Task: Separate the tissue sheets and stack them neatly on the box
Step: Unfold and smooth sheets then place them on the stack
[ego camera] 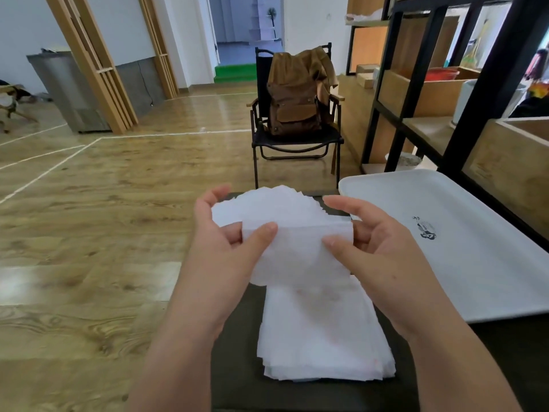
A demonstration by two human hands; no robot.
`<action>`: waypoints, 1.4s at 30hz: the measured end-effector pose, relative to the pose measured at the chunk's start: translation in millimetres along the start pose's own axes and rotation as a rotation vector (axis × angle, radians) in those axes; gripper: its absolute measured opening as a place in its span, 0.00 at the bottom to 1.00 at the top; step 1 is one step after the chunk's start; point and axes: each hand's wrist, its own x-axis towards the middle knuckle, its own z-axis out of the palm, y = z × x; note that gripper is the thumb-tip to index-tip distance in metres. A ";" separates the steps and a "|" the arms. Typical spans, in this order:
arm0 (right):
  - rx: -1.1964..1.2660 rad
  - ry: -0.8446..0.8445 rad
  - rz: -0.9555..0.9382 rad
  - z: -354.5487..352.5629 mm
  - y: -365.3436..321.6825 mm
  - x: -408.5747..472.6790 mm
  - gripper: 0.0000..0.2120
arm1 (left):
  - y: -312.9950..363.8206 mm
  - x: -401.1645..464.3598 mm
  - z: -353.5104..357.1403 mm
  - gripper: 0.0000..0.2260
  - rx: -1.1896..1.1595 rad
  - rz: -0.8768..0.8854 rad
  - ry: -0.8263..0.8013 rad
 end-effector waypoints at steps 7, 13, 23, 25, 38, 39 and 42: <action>-0.262 0.069 -0.057 2.4 4.5 -0.1 0.10 | -3.3 -3.2 -7.6 0.13 0.285 0.206 -0.026; -0.462 0.177 -0.112 5.9 3.7 0.2 0.05 | -5.1 -4.1 -13.5 0.06 0.443 0.259 0.052; -0.135 0.087 -0.122 -8.2 -27.0 -11.5 0.05 | 13.9 -9.4 -12.4 0.04 0.161 0.264 -0.111; -0.093 0.092 -0.077 -13.0 -31.3 -13.5 0.06 | 14.8 -10.5 -11.0 0.06 0.133 0.198 -0.203; -0.706 -0.213 0.507 -18.6 3.5 -11.2 0.07 | -15.8 -5.8 -0.4 0.07 0.807 -0.241 -0.372; -0.697 -0.201 0.502 -18.3 4.6 -10.3 0.07 | -16.5 -5.3 0.9 0.07 0.819 -0.245 -0.369; -0.683 -0.160 0.485 -17.0 7.6 -8.3 0.06 | -16.9 -4.1 2.4 0.07 0.865 -0.249 -0.365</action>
